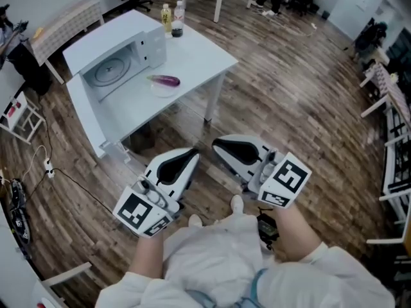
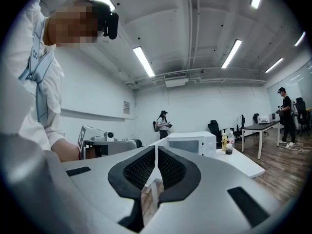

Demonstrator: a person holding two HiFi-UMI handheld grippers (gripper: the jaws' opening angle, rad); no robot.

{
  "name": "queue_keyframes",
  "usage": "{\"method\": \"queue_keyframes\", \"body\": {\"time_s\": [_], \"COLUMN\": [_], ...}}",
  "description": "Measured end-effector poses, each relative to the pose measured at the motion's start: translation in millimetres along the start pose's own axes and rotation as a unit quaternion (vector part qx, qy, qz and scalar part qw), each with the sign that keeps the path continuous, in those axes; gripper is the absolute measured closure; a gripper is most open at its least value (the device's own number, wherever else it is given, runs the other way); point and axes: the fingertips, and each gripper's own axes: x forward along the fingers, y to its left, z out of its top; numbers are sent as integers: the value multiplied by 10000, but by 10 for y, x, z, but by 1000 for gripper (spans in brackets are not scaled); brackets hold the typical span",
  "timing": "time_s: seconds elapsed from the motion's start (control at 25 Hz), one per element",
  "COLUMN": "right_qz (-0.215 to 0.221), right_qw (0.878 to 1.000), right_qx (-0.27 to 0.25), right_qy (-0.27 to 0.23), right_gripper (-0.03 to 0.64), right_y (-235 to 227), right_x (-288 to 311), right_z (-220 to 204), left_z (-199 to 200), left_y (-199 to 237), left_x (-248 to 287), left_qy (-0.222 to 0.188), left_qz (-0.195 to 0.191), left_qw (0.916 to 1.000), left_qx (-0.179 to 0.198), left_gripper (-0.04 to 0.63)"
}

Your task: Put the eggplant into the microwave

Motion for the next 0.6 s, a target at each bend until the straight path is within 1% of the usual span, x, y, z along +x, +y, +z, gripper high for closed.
{"method": "queue_keyframes", "body": {"time_s": [0.6], "right_qz": [182], "right_qw": [9996], "right_qx": [153], "right_qy": [171], "right_gripper": [577], "right_y": [-81], "right_x": [173], "right_z": [-72], "left_z": [-52], "left_y": [164], "left_x": [35], "left_qy": [-6], "left_qz": [-48], "left_qw": [9998], "left_qx": [-184], "left_gripper": [584]}}
